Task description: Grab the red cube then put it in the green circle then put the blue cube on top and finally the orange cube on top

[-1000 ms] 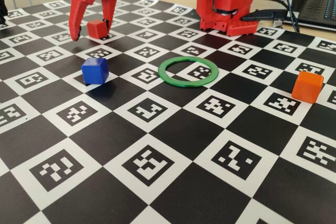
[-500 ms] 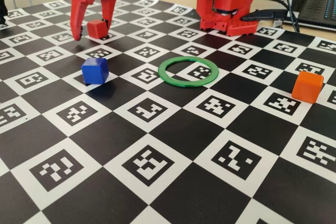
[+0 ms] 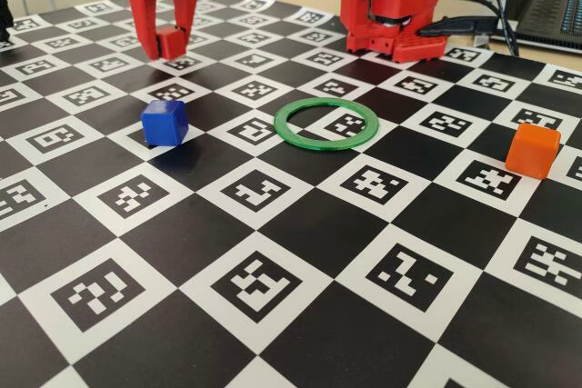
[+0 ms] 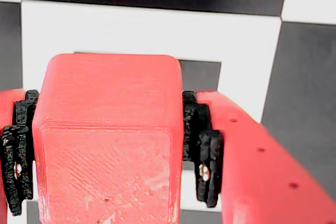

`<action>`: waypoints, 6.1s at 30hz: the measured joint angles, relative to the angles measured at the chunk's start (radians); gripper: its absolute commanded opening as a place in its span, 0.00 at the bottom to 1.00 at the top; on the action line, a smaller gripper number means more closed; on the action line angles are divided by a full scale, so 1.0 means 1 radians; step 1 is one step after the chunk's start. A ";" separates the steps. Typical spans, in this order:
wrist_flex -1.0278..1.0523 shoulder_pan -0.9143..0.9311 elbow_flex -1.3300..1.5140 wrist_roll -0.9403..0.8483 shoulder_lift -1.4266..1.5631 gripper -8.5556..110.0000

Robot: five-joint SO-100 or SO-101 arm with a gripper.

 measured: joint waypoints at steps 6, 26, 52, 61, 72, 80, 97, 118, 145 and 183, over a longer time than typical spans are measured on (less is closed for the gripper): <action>0.158 0.000 -0.084 0.046 0.058 0.13; 0.531 -0.342 -0.156 0.494 0.359 0.13; 0.345 -0.959 -0.009 1.037 0.362 0.14; 0.199 -1.066 0.115 1.085 0.443 0.13; 0.137 -1.068 0.264 1.062 0.491 0.13; 0.060 -1.062 0.422 1.055 0.502 0.13; -0.067 -1.031 0.479 1.158 0.520 0.13; -0.172 -1.040 0.563 1.097 0.433 0.13; -0.230 -0.999 0.598 1.062 0.402 0.13; -0.239 -1.019 0.600 1.072 0.373 0.20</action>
